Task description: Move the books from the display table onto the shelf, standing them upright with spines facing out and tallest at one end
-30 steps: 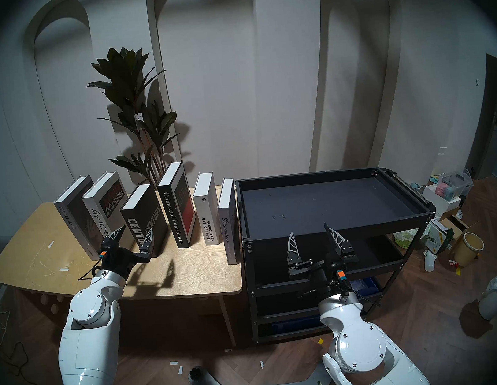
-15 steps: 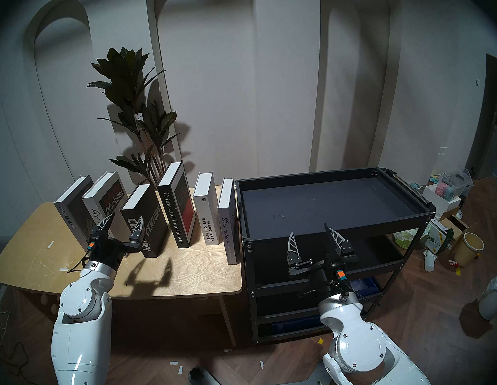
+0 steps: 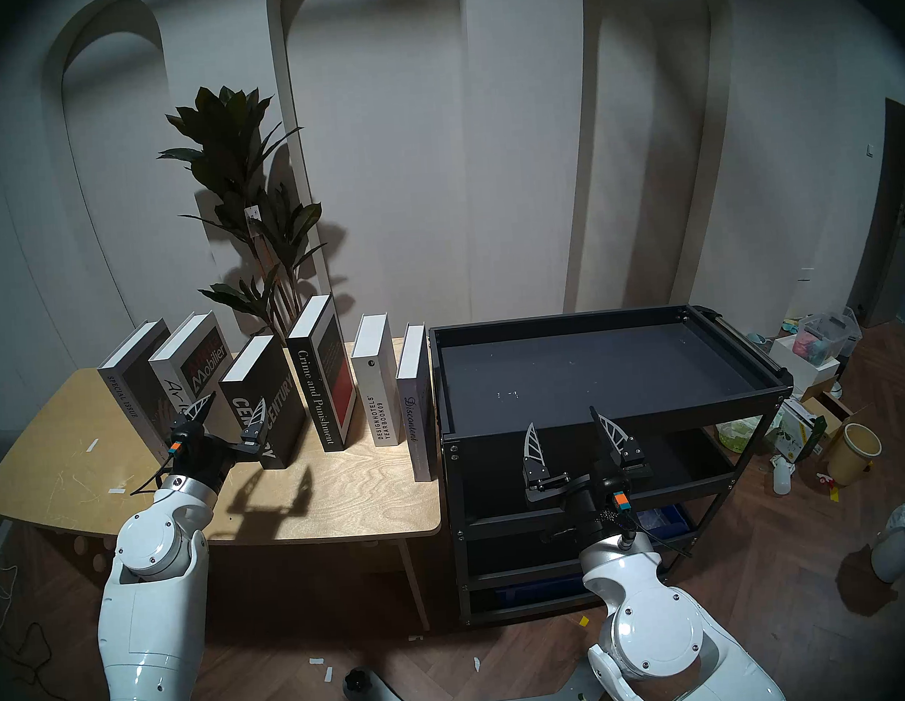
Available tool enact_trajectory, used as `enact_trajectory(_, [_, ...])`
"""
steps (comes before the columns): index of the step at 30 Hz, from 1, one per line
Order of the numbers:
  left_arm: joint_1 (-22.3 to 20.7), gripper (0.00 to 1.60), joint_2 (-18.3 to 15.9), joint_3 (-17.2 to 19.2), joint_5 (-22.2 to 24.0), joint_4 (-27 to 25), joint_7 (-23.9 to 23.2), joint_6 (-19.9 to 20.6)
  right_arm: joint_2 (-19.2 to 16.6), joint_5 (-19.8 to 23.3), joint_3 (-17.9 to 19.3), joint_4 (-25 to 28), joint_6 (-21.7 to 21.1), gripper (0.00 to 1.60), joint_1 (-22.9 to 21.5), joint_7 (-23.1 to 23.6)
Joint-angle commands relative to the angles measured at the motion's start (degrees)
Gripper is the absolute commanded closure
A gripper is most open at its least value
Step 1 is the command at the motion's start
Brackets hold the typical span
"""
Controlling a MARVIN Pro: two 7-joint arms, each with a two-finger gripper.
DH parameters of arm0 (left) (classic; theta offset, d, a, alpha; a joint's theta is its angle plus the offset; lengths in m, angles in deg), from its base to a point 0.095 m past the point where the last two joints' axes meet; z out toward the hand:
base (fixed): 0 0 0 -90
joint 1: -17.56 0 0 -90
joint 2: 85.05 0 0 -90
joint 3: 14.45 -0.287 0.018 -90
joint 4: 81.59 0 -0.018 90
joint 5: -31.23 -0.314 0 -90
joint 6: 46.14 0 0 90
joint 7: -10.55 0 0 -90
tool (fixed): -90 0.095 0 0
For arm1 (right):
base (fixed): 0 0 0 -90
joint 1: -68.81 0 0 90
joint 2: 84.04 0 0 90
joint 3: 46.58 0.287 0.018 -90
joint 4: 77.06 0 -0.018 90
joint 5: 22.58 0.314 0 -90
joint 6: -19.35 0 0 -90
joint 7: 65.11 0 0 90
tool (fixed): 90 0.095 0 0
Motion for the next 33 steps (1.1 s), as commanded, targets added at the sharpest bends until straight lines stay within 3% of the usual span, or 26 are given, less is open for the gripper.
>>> enact_trajectory(1, [-4.93, 0.00, -0.99, 0.41, -0.13, 1.22, 1.08, -0.72, -0.04, -0.09, 0.08, 1.20, -0.04, 0.00, -0.37, -0.01])
enact_trajectory(19, [-8.64, 0.00, -0.81, -1.72, 2.87, 5.88, -2.41, -1.46, -0.86, 0.35, -0.41, 1.25, -0.17, 0.00, -0.66, -0.79])
enact_trajectory(33, [-15.45, 0.00, -2.12, -3.57, 3.84, 14.49, -3.39, -1.31, -1.46, 0.69, -0.82, 1.15, -0.09, 0.00, -0.94, -1.43])
